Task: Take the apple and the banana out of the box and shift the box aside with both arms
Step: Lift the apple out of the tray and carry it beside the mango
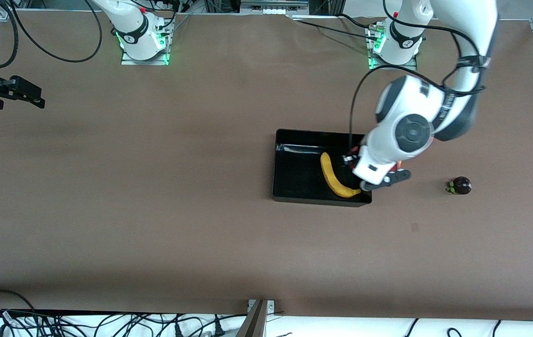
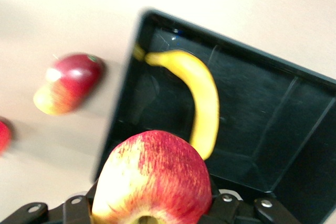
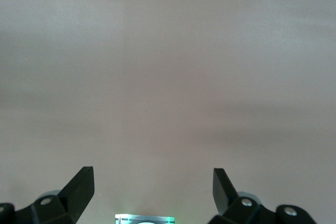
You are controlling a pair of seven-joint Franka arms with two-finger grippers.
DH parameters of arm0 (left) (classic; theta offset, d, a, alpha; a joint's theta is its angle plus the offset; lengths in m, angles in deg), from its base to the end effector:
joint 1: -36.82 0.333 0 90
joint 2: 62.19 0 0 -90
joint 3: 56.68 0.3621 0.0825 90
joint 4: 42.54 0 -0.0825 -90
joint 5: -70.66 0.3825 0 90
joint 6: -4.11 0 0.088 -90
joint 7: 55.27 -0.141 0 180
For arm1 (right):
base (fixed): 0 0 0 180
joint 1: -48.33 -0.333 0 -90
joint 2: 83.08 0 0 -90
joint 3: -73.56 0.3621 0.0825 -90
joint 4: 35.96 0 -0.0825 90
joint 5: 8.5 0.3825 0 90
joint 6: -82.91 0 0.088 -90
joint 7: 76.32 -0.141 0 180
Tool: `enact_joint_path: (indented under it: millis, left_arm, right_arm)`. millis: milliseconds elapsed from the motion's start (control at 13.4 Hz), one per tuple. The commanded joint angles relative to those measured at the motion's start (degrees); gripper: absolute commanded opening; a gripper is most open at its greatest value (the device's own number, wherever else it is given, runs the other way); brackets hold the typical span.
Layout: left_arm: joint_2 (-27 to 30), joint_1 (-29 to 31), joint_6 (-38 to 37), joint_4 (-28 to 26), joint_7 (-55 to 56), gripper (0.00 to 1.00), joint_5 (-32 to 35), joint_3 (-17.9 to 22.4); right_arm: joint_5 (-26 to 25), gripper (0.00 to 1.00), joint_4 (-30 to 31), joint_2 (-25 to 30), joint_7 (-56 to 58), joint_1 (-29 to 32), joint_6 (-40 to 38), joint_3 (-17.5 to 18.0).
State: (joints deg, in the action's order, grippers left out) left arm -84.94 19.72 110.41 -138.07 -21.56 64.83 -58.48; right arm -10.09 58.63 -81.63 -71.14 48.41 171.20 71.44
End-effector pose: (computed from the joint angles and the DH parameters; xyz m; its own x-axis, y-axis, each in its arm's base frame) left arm 0.6112 -0.2190 0.3710 0.9290 0.2897 -0.2302 0.2904 -0.9564 -0.0315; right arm 0.5350 -0.0248 0.6106 0.9949 0.0514 -0.0866 0.0532 -0.9984 0.0190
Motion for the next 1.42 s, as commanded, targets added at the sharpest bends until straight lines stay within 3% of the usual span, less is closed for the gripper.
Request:
enact_joint_path:
  millis: [0,299,748,1047,1346]
  left_arm:
    - [0.1,7.6,-1.5,0.0,-12.2,0.00,-0.3,-0.3]
    - [-3.5,13.4,0.5,0.0,-22.9,0.00,4.2,0.0]
    - [-12.1,14.4,14.3,0.1,-21.9,0.00,7.1,-0.1]
    - [-17.1,14.6,20.2,0.0,-20.6,0.00,12.6,-0.1]
    - [-19.3,15.2,26.1,-0.4,-20.7,0.00,12.9,-0.1]
  right_arm:
    - [0.9,1.00,-0.5,0.1,-0.1,-0.2,-1.1,-0.2]
    - [0.9,1.00,-0.5,0.1,-0.4,-0.6,-1.0,-0.2]
    - [0.9,1.00,-0.5,0.1,-0.5,-0.6,-1.0,-0.2]
    - [0.9,1.00,-0.5,0.1,-0.5,-0.6,-1.0,-0.2]
    - [0.9,1.00,-0.5,0.1,-0.5,-0.7,-1.0,-0.2]
